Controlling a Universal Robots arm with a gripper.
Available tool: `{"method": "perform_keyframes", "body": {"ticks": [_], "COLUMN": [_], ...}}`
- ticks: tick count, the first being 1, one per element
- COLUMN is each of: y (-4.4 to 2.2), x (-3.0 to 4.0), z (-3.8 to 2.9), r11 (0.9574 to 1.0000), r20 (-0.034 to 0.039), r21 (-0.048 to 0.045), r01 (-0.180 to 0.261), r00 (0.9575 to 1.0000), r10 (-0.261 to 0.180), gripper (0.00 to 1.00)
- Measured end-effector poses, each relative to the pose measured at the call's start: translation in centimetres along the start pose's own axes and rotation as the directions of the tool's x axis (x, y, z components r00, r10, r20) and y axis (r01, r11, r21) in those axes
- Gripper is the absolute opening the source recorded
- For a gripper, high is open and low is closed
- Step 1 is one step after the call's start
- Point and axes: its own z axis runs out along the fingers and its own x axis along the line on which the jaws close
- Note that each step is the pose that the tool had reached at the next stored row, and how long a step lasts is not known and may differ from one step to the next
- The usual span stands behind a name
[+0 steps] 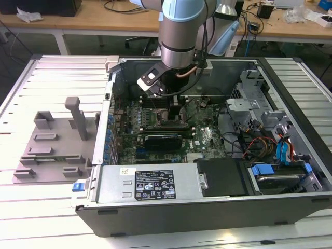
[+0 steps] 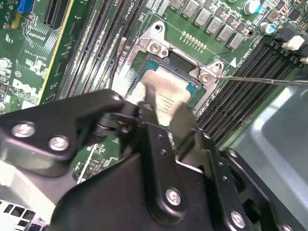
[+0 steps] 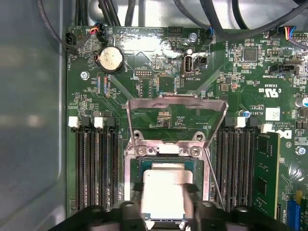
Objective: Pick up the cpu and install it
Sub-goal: 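Place the cpu into insertion slot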
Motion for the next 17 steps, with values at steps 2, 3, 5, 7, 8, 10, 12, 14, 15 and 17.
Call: {"method": "perform_keyframes", "body": {"ticks": [2,3,5,7,8,10,12,14,15,17], "y": [0.0,0.0,0.0,0.0,0.0,-0.01,-0.01,0.0,-0.01,-0.01], "x": [-0.12,-0.18,-0.52,-0.72,-0.78,-0.86,-0.87,-0.87,-0.87,-0.86], "z": [0.0,0.0,0.01,0.1,0.17,0.28,0.42,0.52,0.6,0.73], "r11": [1.0,1.0,1.0,1.0,1.0,1.0,1.0,1.0,1.0,1.0], "r20": [0.0001,0.0001,0.0001,0.0,-0.0001,-0.0001,0.0002,-0.0001,0.0003,0.0005], "r21": [0.0,0.0,0.0001,-0.0001,-0.0001,0.0,0.0001,0.0,0.0003,0.0003], "r01": [0.0,0.0,0.0,0.0,0.0,0.0,0.0,0.0,0.0,0.0], "r00": [1.0,1.0,1.0,1.0,1.0,1.0,1.0,1.0,1.0,1.0], "r10": [0.0,0.0,0.0,0.0,0.0,0.0,0.0,0.0,0.0,0.0], "gripper": [0.29,0.29,0.11,0.11,0.11,0.11,0.11,0.11,0.11,0.11]}}
